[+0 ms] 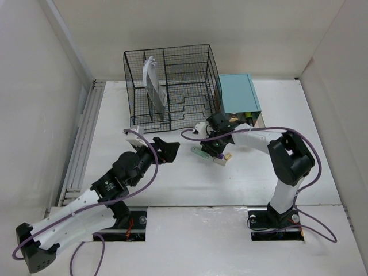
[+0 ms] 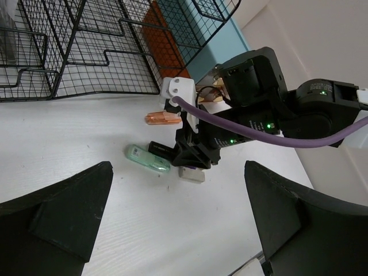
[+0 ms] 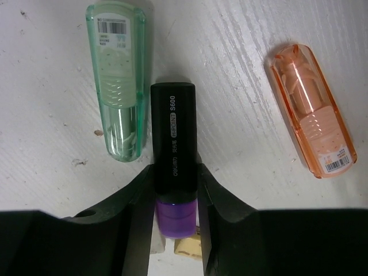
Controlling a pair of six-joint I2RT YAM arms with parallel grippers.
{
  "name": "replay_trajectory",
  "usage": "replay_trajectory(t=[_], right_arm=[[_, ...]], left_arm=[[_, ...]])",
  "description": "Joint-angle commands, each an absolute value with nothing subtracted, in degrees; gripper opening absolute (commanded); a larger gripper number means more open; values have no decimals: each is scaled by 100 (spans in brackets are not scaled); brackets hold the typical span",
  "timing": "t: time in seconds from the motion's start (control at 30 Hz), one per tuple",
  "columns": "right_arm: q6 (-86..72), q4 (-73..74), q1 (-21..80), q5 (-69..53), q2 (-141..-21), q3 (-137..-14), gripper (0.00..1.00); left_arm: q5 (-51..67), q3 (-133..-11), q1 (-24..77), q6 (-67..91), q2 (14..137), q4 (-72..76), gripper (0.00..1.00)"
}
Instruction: Organize the desk
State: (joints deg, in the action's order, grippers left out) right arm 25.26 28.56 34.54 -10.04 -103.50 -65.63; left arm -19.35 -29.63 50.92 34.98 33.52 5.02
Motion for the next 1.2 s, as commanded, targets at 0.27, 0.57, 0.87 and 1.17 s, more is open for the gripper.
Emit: replay_trajectory(t=[0.27,0.57,0.87,1.17], right_arm=[[4040,3708,3016,-3109,-8351,-6592,11],[3227,2841,1549,-2088,-6760,-6338,9],[2813,2030,1266,-976,-7478,-6731,7],[2610,1837,1143,-352,-7919,-6785,7]], left_arm=[[-1706,-2988,5089,3533,3270,642,96],[-1442,-2927,5089,3586,3507,967,95],[-1284,-2979,5089,3533,3788,1248,94],[-1345,-2927,5089,3533,3674,1134,94]])
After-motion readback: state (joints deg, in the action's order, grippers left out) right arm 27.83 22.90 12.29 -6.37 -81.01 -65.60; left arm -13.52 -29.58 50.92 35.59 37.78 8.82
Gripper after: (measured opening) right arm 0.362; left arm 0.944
